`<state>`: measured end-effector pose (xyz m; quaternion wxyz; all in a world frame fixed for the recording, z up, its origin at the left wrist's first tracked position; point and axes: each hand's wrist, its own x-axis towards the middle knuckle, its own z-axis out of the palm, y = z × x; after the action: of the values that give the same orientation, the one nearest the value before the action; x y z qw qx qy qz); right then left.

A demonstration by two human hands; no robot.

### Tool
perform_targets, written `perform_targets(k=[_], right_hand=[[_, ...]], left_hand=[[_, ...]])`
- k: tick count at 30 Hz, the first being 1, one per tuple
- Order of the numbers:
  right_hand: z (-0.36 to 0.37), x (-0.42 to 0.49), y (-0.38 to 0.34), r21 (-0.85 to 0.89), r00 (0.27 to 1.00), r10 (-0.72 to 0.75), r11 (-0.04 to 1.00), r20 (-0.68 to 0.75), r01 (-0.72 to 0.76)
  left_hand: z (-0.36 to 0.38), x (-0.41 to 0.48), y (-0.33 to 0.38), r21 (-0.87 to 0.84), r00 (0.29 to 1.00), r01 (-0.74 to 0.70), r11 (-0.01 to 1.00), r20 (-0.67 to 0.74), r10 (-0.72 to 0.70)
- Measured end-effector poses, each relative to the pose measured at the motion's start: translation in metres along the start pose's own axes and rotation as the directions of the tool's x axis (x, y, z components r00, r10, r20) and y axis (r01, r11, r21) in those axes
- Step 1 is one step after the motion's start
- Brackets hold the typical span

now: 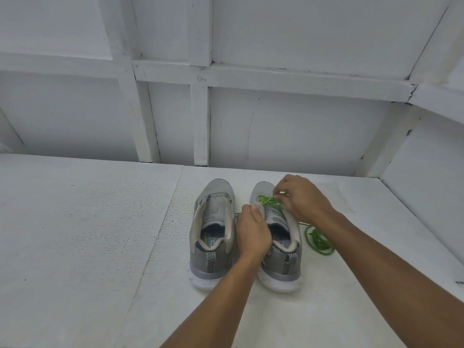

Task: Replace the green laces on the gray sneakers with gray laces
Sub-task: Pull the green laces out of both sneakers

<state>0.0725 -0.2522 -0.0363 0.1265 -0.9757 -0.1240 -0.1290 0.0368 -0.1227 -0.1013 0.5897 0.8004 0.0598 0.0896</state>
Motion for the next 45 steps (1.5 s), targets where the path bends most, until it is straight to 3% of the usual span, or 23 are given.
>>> perform_targets(k=[12,19,24,27,33,37,40,45], right_hand=[[-0.029,0.012,0.025,0.024,0.984,0.058,0.998,-0.166,-0.055],[-0.05,0.017,0.041,0.074,0.909,0.186,0.983,-0.374,-0.17],[-0.055,0.018,0.044,0.1,0.863,0.284,0.958,-0.417,-0.267],[-0.041,0.012,0.042,0.099,0.882,0.316,0.949,-0.349,-0.3],[0.006,-0.014,0.035,0.077,0.906,0.424,0.903,0.008,-0.423],[0.002,-0.027,0.02,0.261,0.907,0.418,0.882,-0.048,-0.393],[-0.006,-0.039,0.004,0.347,0.904,0.423,0.858,-0.056,-0.38],[0.006,-0.056,-0.006,0.273,0.887,0.459,0.849,0.042,-0.452]], left_hand=[[-0.001,-0.001,0.0,0.022,1.0,0.003,1.0,0.023,-0.004],[-0.002,-0.001,0.001,0.032,1.0,0.011,0.999,0.029,-0.012],[-0.001,-0.001,0.0,0.027,1.0,0.004,1.0,0.027,-0.004],[-0.002,-0.001,0.001,0.041,0.999,0.005,0.999,0.039,-0.006],[-0.007,0.001,0.016,0.039,0.991,-0.008,0.999,0.137,0.002],[-0.006,0.012,0.033,0.096,0.982,-0.051,0.994,0.185,0.033],[-0.008,0.028,0.049,0.243,0.96,-0.15,0.958,0.267,0.083],[-0.01,0.052,0.063,0.545,0.874,-0.372,0.752,0.478,0.086]])
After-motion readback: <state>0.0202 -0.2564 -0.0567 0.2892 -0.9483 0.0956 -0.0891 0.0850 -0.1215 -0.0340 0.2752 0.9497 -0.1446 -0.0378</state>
